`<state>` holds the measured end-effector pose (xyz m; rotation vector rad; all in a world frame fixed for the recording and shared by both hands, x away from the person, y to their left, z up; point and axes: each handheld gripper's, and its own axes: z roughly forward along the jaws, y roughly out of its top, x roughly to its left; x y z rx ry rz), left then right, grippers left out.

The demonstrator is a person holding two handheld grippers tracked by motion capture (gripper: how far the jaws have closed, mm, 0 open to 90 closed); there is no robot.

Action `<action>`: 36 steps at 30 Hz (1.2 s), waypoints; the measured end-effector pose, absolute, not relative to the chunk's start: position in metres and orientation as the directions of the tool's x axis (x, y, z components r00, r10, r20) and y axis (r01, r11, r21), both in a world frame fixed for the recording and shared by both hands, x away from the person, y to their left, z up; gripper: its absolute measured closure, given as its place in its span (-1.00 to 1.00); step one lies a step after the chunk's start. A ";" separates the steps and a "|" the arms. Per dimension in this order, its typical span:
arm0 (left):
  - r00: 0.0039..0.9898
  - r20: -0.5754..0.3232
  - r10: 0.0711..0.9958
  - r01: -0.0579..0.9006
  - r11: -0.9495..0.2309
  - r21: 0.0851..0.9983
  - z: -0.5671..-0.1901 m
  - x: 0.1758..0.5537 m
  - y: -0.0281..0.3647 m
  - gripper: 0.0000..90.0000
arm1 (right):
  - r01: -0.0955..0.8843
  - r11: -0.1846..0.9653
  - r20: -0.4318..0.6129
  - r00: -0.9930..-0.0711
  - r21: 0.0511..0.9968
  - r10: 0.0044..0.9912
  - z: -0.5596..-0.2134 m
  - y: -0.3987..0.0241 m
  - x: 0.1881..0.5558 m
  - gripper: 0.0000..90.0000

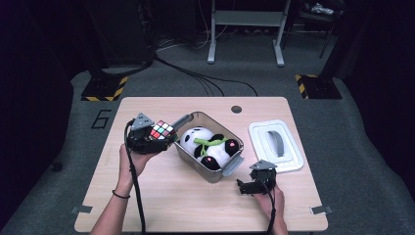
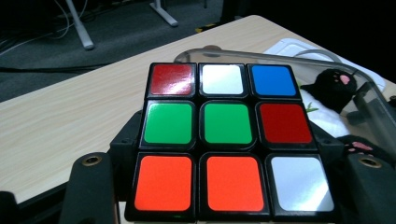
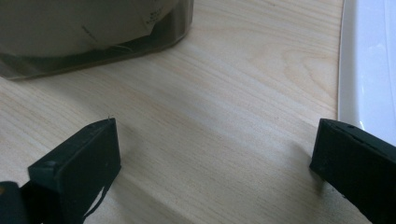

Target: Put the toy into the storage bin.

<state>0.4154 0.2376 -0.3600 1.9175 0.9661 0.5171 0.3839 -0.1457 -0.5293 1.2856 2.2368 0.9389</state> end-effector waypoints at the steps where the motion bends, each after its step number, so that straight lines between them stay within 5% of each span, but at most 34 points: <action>1: 0.612 -0.029 0.791 0.415 -0.289 0.863 -0.360 0.416 0.235 -0.25 | 0.602 0.354 -0.007 -0.502 0.716 0.865 -0.529 -0.146 0.384 -1.00; 36: 0.732 -0.085 0.676 0.437 -0.371 0.819 -0.377 0.434 0.119 -0.25 | 0.606 0.343 -0.001 -0.492 0.718 0.871 -0.529 -0.145 0.384 -1.00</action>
